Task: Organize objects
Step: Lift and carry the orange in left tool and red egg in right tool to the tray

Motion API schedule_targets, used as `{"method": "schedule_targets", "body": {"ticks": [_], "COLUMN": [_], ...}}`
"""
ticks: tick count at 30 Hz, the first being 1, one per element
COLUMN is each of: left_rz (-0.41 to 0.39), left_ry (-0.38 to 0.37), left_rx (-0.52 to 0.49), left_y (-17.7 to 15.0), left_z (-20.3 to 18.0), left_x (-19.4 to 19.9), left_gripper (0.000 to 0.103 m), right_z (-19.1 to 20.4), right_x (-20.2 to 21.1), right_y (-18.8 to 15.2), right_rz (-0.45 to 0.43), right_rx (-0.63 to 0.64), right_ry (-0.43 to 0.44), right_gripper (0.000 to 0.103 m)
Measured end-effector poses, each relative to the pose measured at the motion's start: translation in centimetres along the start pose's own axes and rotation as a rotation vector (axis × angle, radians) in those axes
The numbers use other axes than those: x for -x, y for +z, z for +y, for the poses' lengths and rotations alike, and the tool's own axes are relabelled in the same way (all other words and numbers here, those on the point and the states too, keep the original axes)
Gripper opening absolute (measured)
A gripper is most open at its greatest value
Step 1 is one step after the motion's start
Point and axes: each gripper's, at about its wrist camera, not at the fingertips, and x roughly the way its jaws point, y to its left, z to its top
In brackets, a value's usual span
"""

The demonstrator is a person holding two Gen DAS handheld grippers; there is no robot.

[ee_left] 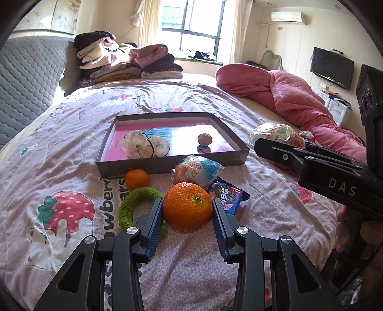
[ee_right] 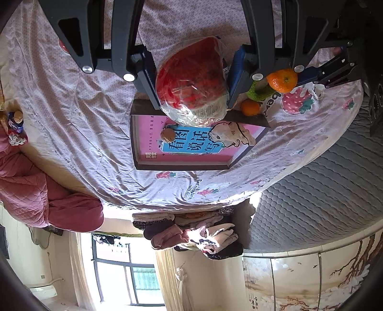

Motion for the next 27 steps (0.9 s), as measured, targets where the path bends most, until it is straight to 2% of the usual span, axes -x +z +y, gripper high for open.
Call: {"method": "schedule_targets", "body": {"ticks": [27], "left_rz": [-0.085], "left_ry": [0.045], "left_rx": [0.024], "left_y": [1.7], "left_z": [1.2], "left_x": [1.4], "left_gripper": [0.041], "right_z": [0.0], "right_x": [0.9], "right_y": [0.6], "right_rz": [-0.056], "right_rx": [-0.020], "right_ry": [0.012], "right_gripper": [0.051]}}
